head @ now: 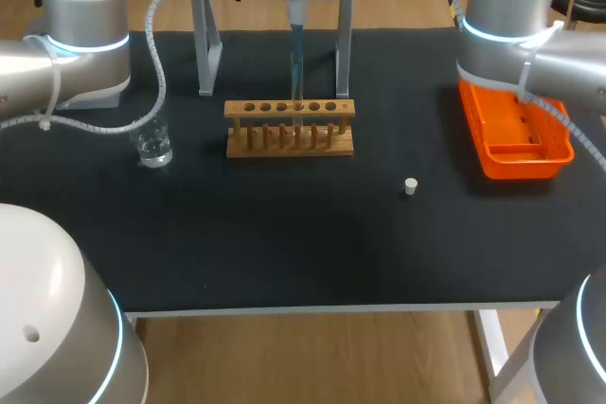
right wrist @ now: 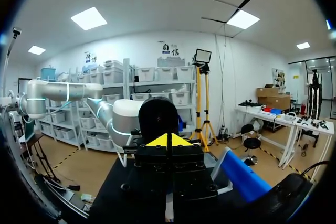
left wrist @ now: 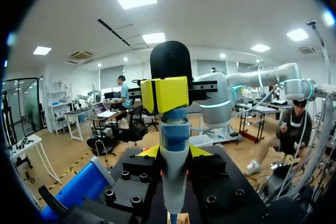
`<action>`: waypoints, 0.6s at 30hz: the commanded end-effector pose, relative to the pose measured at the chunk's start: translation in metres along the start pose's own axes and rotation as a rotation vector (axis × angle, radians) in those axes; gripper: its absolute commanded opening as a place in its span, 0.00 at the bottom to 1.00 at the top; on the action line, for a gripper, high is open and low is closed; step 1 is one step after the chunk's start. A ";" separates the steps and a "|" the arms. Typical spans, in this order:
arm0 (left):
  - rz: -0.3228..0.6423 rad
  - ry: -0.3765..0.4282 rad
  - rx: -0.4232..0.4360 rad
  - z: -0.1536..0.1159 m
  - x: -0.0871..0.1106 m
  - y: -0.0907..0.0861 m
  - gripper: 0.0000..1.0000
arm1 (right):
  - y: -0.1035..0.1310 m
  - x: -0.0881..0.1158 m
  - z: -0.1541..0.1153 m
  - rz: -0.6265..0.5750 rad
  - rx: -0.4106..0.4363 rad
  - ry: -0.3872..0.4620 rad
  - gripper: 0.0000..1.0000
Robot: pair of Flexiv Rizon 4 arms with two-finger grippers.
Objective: Invert the test tube, pick up the pipette, mount the tip to pipette, aspirate from beaker and dispense into the tube, eject the tip, return the pipette, and cap with the stopper.
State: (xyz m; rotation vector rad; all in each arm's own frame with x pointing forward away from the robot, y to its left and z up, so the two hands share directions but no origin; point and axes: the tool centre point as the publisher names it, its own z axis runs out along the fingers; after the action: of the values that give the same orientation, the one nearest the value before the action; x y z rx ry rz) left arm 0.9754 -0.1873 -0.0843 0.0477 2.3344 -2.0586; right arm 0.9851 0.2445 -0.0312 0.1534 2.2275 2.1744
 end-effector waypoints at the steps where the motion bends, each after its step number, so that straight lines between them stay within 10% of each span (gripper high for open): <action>1: 0.001 -0.005 0.001 -0.001 0.000 -0.006 0.00 | 0.005 0.002 -0.003 -0.017 -0.011 -0.003 0.00; 8: 0.001 -0.005 0.001 -0.001 0.000 -0.006 0.00 | 0.035 0.010 -0.014 -0.081 -0.039 0.001 0.00; 11: 0.001 -0.005 0.001 -0.001 0.000 -0.006 0.00 | 0.044 0.016 -0.023 -0.098 -0.041 -0.006 0.86; 12: 0.001 -0.005 0.001 -0.001 0.000 -0.006 0.00 | 0.046 0.017 -0.026 -0.104 -0.041 -0.007 1.00; 18: 0.001 -0.005 0.001 -0.001 0.000 -0.006 0.00 | 0.053 0.026 -0.053 -0.132 -0.035 -0.016 1.00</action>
State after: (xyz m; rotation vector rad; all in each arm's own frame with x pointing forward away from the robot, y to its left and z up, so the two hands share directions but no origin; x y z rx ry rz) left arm 0.9766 -0.1874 -0.0794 0.0474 2.3312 -2.0590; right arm 0.9689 0.2135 0.0229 0.0134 2.1211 2.1448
